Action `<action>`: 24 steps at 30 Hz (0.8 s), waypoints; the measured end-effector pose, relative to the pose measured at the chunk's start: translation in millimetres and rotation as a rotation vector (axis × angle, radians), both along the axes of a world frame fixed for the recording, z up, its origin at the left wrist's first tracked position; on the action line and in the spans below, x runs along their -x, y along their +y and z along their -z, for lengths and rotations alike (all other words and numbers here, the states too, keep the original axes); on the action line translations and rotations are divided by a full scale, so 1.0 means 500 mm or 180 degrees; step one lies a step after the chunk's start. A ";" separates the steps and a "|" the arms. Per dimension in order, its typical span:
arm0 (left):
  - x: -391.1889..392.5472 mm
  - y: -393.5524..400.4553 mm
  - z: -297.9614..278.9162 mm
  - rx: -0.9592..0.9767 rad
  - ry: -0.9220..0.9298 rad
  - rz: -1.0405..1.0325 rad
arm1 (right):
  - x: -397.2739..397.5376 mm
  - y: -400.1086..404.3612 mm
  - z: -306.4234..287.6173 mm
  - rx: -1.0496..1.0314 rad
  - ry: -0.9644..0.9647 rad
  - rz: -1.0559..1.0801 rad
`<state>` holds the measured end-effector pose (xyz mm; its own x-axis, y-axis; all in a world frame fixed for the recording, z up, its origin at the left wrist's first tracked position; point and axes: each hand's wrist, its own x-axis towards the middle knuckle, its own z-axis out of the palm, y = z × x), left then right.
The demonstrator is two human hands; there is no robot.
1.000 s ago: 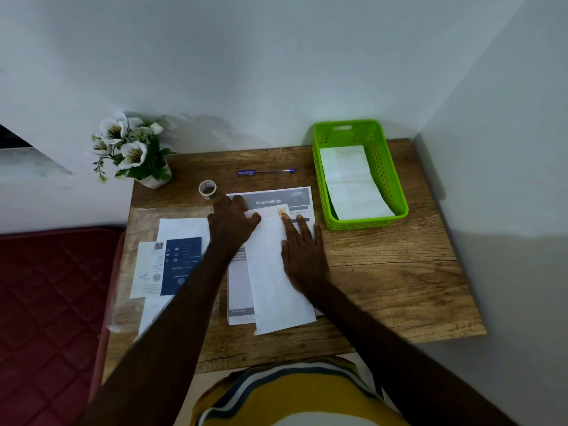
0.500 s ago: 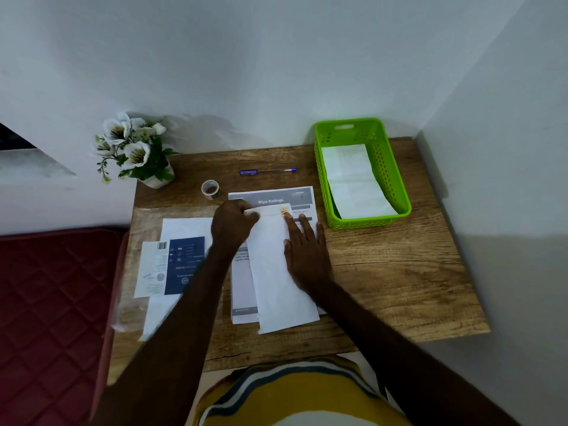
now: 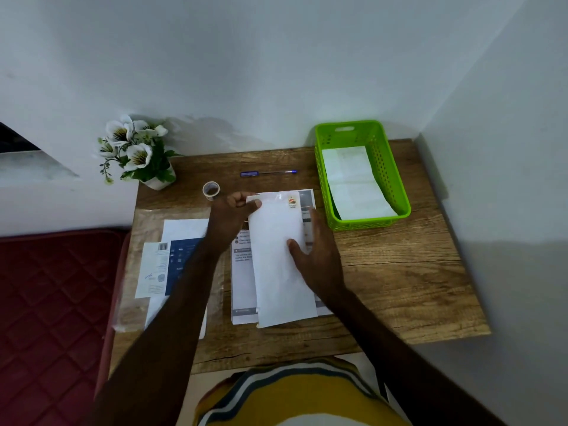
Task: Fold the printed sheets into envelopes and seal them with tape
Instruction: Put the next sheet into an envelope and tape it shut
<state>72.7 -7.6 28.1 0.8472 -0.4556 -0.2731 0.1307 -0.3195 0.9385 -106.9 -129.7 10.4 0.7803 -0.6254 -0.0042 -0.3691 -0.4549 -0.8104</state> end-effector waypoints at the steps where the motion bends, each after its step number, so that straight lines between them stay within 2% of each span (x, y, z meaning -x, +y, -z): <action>1: -0.010 0.000 -0.004 -0.0005 0.0139 -0.0003 | 0.001 -0.002 -0.006 -0.0302 0.0012 0.0122; 4: -0.034 0.000 -0.010 0.0198 0.0573 -0.0131 | 0.002 -0.015 -0.021 -0.1492 0.0106 0.0294; 6: -0.043 0.002 -0.010 0.0323 0.0775 -0.0228 | 0.009 -0.025 -0.018 -0.2230 0.0196 0.0137; 9: -0.051 0.006 -0.004 0.0355 0.0883 -0.0370 | 0.025 -0.025 -0.006 -0.2936 0.0335 -0.0019; 16: -0.045 0.000 0.019 0.0360 0.0989 -0.0613 | 0.040 0.011 0.026 -0.3448 0.0462 0.0131; 24: -0.025 -0.001 0.049 0.0300 0.1080 -0.0640 | 0.057 0.021 0.041 -0.3380 0.0608 0.0386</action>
